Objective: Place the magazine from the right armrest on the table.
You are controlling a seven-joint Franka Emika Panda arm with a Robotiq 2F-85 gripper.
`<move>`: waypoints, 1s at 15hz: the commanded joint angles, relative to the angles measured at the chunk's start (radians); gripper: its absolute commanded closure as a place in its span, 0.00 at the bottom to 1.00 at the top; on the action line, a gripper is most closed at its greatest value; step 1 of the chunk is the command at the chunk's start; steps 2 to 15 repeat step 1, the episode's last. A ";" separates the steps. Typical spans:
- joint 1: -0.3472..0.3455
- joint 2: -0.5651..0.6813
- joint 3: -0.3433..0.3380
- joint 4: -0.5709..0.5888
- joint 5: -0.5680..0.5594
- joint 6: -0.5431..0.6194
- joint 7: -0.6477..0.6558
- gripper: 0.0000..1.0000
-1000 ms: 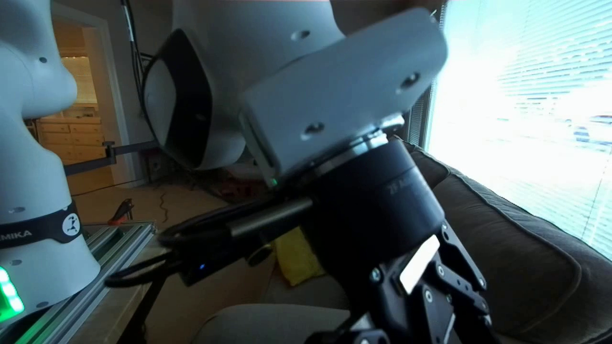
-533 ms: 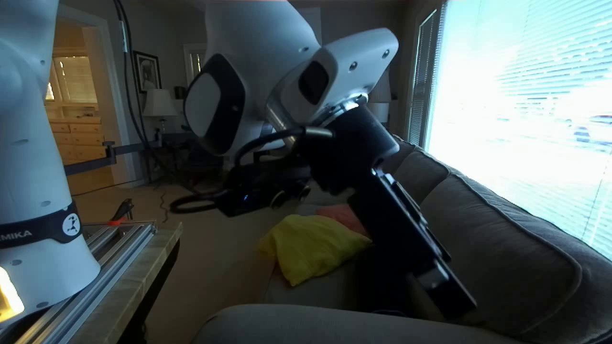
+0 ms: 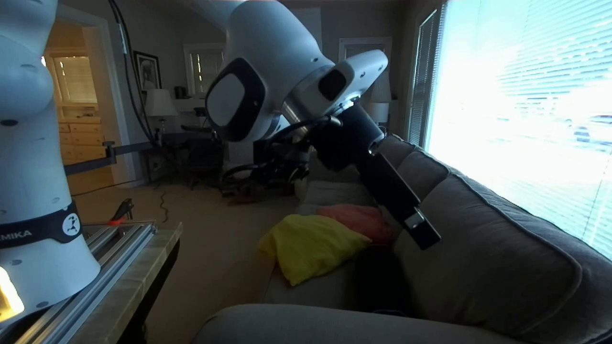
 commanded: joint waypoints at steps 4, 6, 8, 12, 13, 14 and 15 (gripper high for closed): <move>-0.004 0.000 0.000 0.000 0.000 0.000 0.000 0.00; -0.004 0.000 0.000 0.000 0.000 0.000 0.000 0.00; -0.004 0.000 0.000 0.000 0.000 0.000 0.000 0.00; -0.004 0.000 0.000 0.000 0.000 0.000 0.000 0.00; -0.004 0.000 0.000 0.000 0.000 0.000 0.000 0.00; -0.004 0.000 0.000 0.000 0.000 0.000 0.000 0.00; -0.004 0.000 0.000 0.000 0.000 0.000 0.000 0.00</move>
